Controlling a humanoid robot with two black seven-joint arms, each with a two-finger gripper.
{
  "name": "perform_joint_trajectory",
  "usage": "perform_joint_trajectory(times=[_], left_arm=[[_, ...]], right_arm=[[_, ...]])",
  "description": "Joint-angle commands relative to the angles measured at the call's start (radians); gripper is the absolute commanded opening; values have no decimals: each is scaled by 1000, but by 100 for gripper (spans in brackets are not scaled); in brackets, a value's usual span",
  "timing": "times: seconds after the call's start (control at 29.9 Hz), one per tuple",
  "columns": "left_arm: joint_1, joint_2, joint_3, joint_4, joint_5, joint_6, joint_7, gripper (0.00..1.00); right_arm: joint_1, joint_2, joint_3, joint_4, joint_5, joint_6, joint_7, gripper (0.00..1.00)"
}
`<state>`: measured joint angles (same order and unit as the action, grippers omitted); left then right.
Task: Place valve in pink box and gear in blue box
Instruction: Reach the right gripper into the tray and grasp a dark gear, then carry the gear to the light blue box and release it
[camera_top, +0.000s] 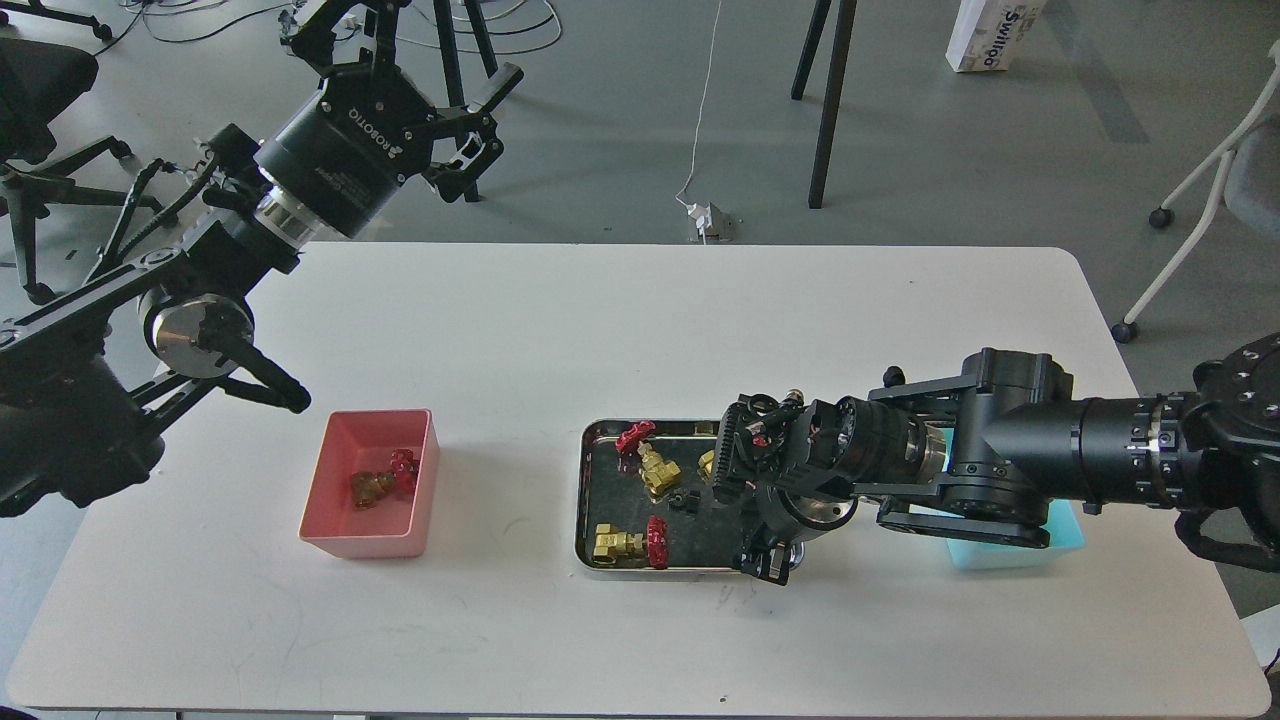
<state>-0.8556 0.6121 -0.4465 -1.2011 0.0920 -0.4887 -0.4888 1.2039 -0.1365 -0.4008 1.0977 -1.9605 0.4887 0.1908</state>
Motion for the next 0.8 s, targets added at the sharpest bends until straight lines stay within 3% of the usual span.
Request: perform_joint_trajectory(times=[0.0, 0.3, 0.47, 0.6, 0.77], left_arm=[[7, 0, 0, 0, 0, 0, 0, 89], [13, 0, 0, 1, 0, 0, 0, 90], [13, -2, 0, 2, 0, 0, 0, 90], [13, -2, 0, 3, 0, 0, 0, 91], [13, -2, 0, 3, 0, 0, 0, 91]], right_arm=[[-1, 1, 0, -7, 0, 0, -1, 56], [-1, 1, 2, -4, 0, 0, 1, 53], [-3, 1, 0, -2, 0, 0, 1, 45], [-3, 3, 0, -2, 0, 0, 1, 30], [-3, 3, 0, -2, 0, 0, 1, 27]])
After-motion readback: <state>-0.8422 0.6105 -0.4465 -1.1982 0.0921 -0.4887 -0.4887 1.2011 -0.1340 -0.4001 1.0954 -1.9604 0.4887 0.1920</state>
